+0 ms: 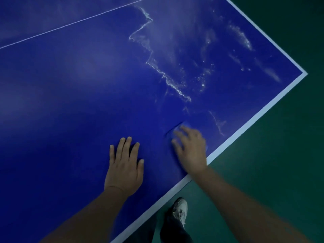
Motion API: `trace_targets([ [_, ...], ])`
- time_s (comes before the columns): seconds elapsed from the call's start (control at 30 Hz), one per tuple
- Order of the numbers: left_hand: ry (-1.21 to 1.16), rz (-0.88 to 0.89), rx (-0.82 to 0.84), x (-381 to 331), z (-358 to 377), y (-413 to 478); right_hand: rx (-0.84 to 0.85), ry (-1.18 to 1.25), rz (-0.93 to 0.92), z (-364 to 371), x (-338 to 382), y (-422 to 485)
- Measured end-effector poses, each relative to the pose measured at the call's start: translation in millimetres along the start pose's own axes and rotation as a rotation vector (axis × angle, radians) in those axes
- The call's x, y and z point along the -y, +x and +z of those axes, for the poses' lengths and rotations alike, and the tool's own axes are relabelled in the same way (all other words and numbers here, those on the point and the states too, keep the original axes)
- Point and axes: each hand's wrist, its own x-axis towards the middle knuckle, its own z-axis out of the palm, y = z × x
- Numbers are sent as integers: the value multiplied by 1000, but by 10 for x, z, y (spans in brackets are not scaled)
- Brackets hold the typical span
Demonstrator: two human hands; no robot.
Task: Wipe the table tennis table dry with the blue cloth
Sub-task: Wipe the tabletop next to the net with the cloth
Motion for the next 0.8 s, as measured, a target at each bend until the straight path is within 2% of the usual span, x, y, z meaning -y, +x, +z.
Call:
trace_targets([
  [0.1,21,5,3,-15,8,15,159,47,-352,133,404,-560],
  [0.17,30,2,11,-13,14,16,218,66,-531,118,326,-408],
  [0.2,33,1,16,-15,12,15,206,45,-563,126,209,-219],
  [0.23,37,-2,20,-13,13,18,146,7,-528,133,82,26],
  [0.27,40,-5,26,-11,14,20,82,-21,-396,113,-44,301],
  [0.37,48,-3,35,-14,14,22,-8,-3,189,19,-280,913],
  [0.4,48,1,33,-14,12,22,-6,0,257,26,-234,925],
  [0.43,41,8,31,-9,8,23,-5,-23,235,37,-139,857],
  [0.5,11,19,21,7,3,30,-22,-22,35,93,97,509],
  [0.6,-52,10,12,19,-2,20,145,39,-286,182,416,-205],
  [0.7,-107,-10,7,24,-16,25,249,51,-599,178,363,-9],
  [0.77,-106,-18,10,17,-28,30,200,4,-593,226,243,453],
  [0.8,-98,-27,9,9,-30,33,152,-19,-470,218,177,717],
])
